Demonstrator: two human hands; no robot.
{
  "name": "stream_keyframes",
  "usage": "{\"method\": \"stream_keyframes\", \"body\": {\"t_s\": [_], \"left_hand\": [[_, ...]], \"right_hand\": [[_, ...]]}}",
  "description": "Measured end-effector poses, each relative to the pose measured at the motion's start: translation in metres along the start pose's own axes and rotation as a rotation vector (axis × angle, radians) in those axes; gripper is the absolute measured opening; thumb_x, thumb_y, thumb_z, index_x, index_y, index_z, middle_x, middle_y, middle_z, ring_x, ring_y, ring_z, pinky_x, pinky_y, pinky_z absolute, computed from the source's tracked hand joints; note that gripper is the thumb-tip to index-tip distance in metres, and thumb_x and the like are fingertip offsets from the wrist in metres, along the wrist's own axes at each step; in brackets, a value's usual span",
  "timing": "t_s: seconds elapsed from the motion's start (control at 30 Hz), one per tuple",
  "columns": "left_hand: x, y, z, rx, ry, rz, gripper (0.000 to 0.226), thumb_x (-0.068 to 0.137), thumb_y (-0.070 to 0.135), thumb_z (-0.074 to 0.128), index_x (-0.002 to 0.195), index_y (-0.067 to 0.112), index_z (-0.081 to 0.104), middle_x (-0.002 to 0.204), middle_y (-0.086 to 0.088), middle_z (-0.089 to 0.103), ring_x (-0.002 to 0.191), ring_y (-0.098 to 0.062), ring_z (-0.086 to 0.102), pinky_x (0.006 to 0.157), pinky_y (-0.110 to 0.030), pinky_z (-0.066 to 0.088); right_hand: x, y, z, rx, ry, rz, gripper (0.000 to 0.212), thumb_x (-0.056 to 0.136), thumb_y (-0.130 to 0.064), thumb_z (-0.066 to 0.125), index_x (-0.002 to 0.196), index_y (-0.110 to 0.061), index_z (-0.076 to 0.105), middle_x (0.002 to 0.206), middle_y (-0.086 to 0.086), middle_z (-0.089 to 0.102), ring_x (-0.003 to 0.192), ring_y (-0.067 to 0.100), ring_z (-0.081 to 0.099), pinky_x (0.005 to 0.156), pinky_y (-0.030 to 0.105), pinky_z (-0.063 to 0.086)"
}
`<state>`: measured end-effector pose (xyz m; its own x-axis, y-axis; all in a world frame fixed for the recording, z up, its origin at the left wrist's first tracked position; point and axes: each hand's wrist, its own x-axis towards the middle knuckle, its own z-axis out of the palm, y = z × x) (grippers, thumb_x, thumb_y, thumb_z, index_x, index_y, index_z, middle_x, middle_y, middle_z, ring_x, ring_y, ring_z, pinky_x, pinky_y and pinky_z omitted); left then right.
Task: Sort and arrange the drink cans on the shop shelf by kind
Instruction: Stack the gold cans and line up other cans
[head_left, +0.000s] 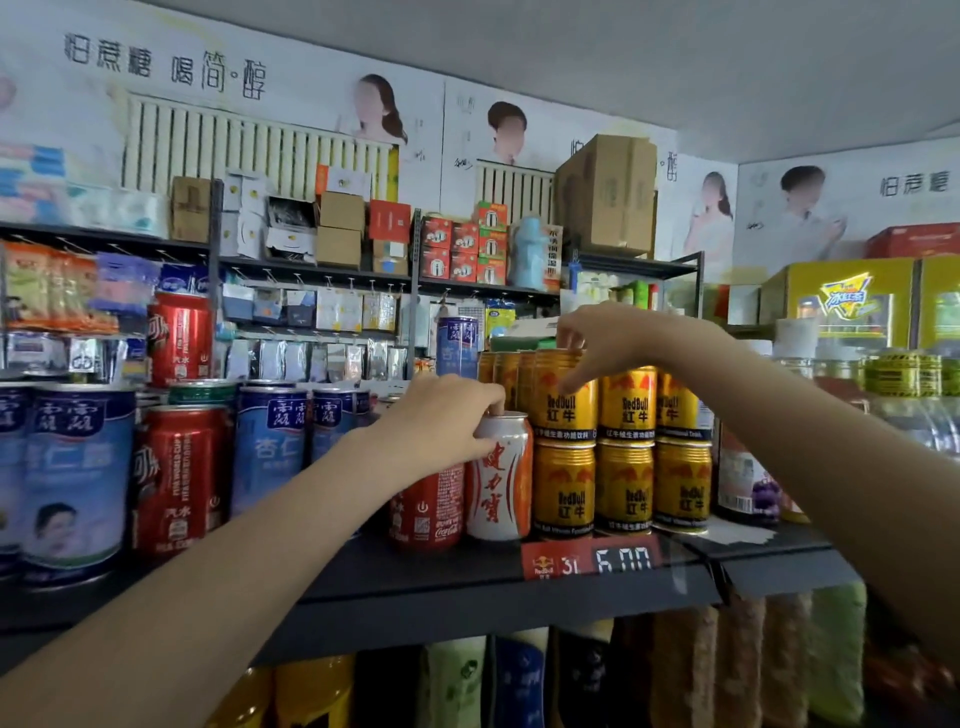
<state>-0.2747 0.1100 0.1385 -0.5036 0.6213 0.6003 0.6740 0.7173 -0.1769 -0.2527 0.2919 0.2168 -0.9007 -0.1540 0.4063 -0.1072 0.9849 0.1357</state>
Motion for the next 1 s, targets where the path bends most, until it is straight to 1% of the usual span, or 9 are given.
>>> {"method": "stream_keyframes", "body": {"t_s": [0.1,0.23,0.4,0.5,0.63,0.7,0.83,0.93,1.0], "left_hand": [[-0.003,-0.001,0.0,-0.012,-0.006,-0.009,0.019,0.087,0.031,0.057,0.104,0.023,0.055,0.098,0.009,0.061,0.09,-0.01,0.053,0.101,-0.035,0.033],[-0.018,-0.016,-0.006,-0.091,0.125,-0.064,0.024,0.09,0.029,0.053,0.114,0.024,0.054,0.116,0.01,0.058,0.11,-0.01,0.05,0.106,-0.034,0.025],[-0.062,-0.064,-0.032,-0.07,0.303,-0.187,0.022,0.09,0.02,0.05,0.112,0.022,0.055,0.115,0.01,0.057,0.112,-0.012,0.048,0.103,-0.031,0.023],[-0.1,-0.102,-0.056,-0.029,0.387,-0.237,0.021,0.089,0.017,0.051,0.109,0.019,0.056,0.105,0.009,0.057,0.104,-0.012,0.05,0.093,-0.025,0.022],[-0.161,-0.167,-0.091,0.032,0.357,-0.338,0.019,0.087,0.017,0.053,0.105,0.019,0.056,0.102,0.007,0.058,0.102,-0.017,0.053,0.099,-0.037,0.033],[-0.195,-0.202,-0.11,0.055,0.362,-0.418,0.019,0.086,0.016,0.056,0.105,0.018,0.057,0.103,0.002,0.06,0.099,-0.019,0.054,0.092,-0.036,0.038],[-0.255,-0.258,-0.138,-0.119,0.251,-0.552,0.008,0.088,0.025,0.059,0.095,0.022,0.057,0.084,0.012,0.057,0.086,-0.011,0.057,0.071,-0.026,0.042],[-0.281,-0.282,-0.144,-0.236,0.107,-0.519,0.015,0.086,0.027,0.061,0.101,0.031,0.057,0.096,0.014,0.061,0.097,-0.007,0.058,0.088,-0.028,0.047],[-0.287,-0.286,-0.142,-0.227,0.063,-0.474,0.024,0.086,0.03,0.061,0.108,0.033,0.053,0.106,0.013,0.06,0.103,-0.005,0.055,0.093,-0.028,0.044]], "right_hand": [[-0.008,0.006,-0.003,0.118,0.075,-0.009,0.051,0.079,-0.035,0.07,0.121,-0.012,0.051,0.12,0.005,0.056,0.107,0.018,0.053,0.088,0.028,0.044],[-0.017,-0.007,-0.013,0.404,0.392,0.004,0.027,0.086,-0.026,0.063,0.107,-0.01,0.059,0.104,0.004,0.062,0.092,0.014,0.056,0.07,0.018,0.043],[-0.006,-0.074,-0.008,0.541,0.448,-0.101,0.017,0.087,-0.017,0.061,0.102,-0.009,0.061,0.1,0.004,0.062,0.094,0.016,0.058,0.082,0.029,0.049],[0.011,-0.134,-0.012,0.614,0.43,-0.199,0.014,0.086,-0.017,0.063,0.098,-0.013,0.059,0.099,0.003,0.062,0.092,0.016,0.058,0.086,0.032,0.049],[0.039,-0.238,-0.019,0.734,0.343,-0.373,0.025,0.084,-0.019,0.066,0.107,-0.014,0.059,0.104,0.006,0.06,0.094,0.019,0.058,0.085,0.03,0.047],[0.056,-0.295,-0.017,0.723,0.254,-0.438,0.036,0.084,-0.026,0.067,0.117,-0.017,0.054,0.113,0.007,0.056,0.101,0.019,0.056,0.09,0.033,0.046],[0.099,-0.395,-0.004,0.694,0.092,-0.489,0.048,0.085,-0.031,0.066,0.127,-0.018,0.048,0.131,0.006,0.048,0.117,0.022,0.048,0.092,0.028,0.038],[0.131,-0.442,0.005,0.73,0.057,-0.442,0.043,0.084,-0.033,0.066,0.12,-0.011,0.053,0.137,0.008,0.044,0.122,0.023,0.045,0.094,0.03,0.037],[0.145,-0.461,0.011,0.724,0.008,-0.404,0.04,0.084,-0.031,0.066,0.113,-0.007,0.054,0.129,0.009,0.049,0.116,0.024,0.049,0.092,0.033,0.041]]}}
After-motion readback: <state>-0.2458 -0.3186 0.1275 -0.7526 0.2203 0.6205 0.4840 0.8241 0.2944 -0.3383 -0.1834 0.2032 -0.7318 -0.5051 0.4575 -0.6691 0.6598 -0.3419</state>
